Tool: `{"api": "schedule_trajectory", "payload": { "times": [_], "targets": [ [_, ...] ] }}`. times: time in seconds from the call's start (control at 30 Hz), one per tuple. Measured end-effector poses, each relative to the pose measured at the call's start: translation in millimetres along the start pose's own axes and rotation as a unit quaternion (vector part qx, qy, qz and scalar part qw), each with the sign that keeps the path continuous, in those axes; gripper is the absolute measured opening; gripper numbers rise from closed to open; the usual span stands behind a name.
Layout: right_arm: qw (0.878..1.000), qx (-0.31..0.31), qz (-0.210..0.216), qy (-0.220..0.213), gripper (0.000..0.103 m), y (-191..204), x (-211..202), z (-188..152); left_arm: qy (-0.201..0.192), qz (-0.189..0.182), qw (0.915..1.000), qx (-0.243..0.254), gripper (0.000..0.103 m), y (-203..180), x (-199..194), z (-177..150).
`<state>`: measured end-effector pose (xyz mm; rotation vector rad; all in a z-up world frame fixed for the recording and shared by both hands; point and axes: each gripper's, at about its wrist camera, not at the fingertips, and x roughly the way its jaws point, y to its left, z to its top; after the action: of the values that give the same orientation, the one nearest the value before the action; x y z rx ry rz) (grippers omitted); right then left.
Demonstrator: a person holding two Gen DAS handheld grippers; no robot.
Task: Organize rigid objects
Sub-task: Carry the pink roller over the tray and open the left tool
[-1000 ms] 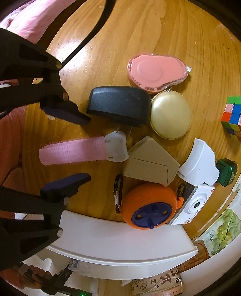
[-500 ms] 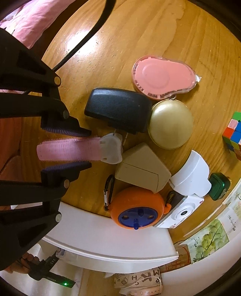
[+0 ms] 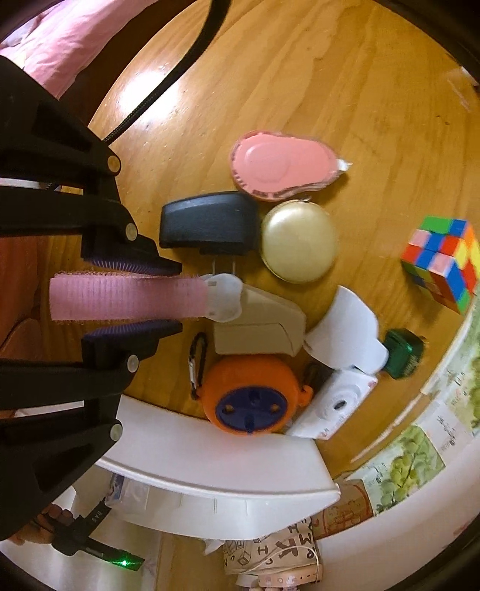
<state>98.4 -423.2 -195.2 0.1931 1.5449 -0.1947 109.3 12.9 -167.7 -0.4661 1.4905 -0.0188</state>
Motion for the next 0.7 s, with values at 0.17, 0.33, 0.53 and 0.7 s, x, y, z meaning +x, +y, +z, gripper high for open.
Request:
{"api": "schedule_trajectory", "payload": {
  "times": [0.17, 0.33, 0.53, 0.7],
  "targets": [
    [1.0, -0.012, 0.006, -0.001, 0.009, 1.2, -1.2, -1.0, -0.032, 0.002, 0.9994, 0.016, 0.026, -15.2, -17.9, 6.0],
    [1.0, -0.024, 0.014, -0.004, 0.009, 1.0, -1.9, -3.0, -0.072, -0.001, 0.9967, 0.035, 0.026, -32.8, -44.8, 8.1],
    [0.999, -0.044, 0.022, -0.006, 0.009, 1.3, -2.3, -4.6, -0.121, -0.017, 0.9908, 0.057, 0.026, -64.3, -72.9, 12.1],
    [0.997, -0.07, 0.017, -0.008, 0.009, 6.8, -3.5, -7.5, -0.149, -0.03, 0.9857, 0.071, 0.026, -84.4, -91.4, 10.1]
  ]
}}
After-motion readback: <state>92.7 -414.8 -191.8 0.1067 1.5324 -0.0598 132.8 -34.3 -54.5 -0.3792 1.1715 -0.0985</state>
